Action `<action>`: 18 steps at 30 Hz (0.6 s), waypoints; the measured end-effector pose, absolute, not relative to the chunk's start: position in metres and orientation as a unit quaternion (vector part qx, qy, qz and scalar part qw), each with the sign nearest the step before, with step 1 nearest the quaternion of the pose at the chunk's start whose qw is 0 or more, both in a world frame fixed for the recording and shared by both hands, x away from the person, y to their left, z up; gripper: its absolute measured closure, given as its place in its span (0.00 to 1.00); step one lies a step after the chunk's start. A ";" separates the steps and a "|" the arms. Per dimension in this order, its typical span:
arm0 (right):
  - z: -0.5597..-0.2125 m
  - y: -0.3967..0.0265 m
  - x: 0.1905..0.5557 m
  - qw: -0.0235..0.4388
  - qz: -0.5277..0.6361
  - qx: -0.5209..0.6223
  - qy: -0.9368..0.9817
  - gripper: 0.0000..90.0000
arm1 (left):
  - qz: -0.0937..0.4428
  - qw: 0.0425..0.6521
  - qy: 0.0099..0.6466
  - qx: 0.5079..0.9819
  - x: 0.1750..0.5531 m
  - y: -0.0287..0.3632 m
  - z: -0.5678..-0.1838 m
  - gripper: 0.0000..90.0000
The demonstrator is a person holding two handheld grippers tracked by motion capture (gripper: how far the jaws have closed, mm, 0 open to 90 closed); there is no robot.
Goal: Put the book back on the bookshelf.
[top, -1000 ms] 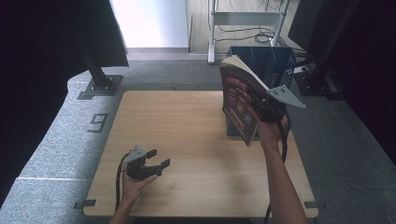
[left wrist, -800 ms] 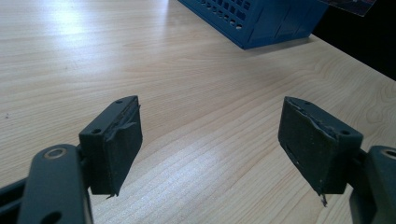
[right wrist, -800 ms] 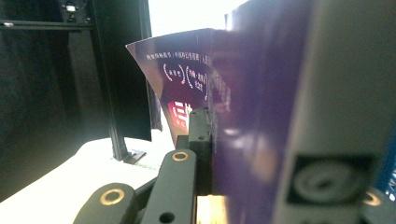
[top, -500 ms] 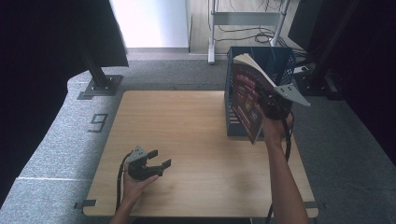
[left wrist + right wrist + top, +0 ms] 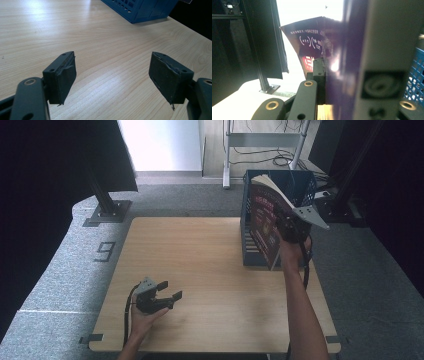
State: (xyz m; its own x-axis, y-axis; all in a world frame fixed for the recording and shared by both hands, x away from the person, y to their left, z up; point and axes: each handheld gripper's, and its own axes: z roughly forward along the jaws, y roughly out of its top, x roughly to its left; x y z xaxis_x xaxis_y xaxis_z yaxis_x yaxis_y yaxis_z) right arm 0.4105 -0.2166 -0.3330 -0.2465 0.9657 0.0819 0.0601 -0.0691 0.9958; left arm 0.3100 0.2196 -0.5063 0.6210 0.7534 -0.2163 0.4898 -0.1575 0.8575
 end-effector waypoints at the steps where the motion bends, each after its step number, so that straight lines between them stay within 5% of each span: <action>1: -0.333 -0.217 0.411 0.401 0.564 0.465 0.552 0.91 | 0.132 0.498 0.415 0.749 0.310 0.220 -0.507 0.24; 18: -0.332 -0.214 0.427 0.403 0.565 0.470 0.545 0.91 | 0.134 0.498 0.421 0.746 0.308 0.225 -0.507 0.24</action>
